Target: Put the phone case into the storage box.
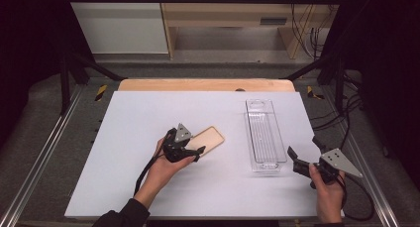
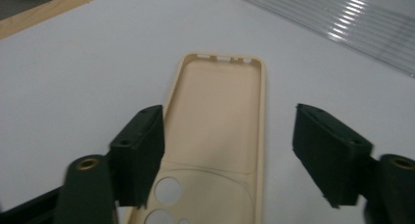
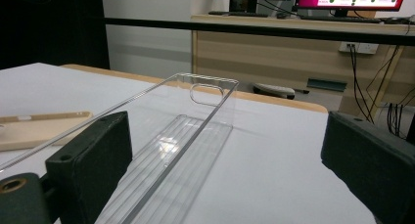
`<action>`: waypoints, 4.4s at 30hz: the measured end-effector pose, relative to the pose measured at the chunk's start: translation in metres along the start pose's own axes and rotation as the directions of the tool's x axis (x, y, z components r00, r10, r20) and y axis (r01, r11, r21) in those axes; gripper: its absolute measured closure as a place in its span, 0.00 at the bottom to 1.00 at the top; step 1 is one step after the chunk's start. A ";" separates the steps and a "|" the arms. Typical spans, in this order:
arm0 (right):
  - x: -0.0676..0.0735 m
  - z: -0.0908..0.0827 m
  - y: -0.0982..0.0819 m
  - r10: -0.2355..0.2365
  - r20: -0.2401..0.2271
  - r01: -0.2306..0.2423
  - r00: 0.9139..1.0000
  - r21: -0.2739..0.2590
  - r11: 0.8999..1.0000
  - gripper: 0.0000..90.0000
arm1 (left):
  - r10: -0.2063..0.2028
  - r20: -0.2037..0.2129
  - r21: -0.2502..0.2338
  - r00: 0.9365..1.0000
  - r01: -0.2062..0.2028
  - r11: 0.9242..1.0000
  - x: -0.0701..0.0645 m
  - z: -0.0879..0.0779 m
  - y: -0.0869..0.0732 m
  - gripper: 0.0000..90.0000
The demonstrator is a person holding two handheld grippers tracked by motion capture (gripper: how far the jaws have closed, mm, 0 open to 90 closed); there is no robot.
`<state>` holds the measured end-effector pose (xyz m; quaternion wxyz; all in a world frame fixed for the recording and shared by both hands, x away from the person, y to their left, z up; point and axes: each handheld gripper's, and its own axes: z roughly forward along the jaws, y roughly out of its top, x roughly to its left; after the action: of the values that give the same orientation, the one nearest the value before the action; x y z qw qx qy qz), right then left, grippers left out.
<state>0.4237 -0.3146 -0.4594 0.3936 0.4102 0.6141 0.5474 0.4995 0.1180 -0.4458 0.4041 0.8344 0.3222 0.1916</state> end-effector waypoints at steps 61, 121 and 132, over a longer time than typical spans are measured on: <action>-0.001 0.000 -0.002 0.015 0.002 -0.015 1.000 0.004 1.000 0.06 | -0.110 0.076 0.177 0.991 0.095 0.980 0.007 -0.024 -0.054 1.00; 0.004 0.002 -0.002 -0.013 -0.004 0.013 1.000 0.025 1.000 0.06 | -0.075 -0.039 0.030 0.996 0.076 0.997 0.054 -0.082 -0.091 0.42; 0.004 0.002 -0.001 -0.015 -0.005 0.015 1.000 0.027 1.000 0.06 | -0.038 0.005 0.117 0.999 0.037 0.992 0.051 -0.074 -0.096 0.79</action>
<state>0.4244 -0.3098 -0.4613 0.3908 0.4095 0.6255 0.5370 0.4568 0.2384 -0.4749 0.3595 0.8509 0.3471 0.1617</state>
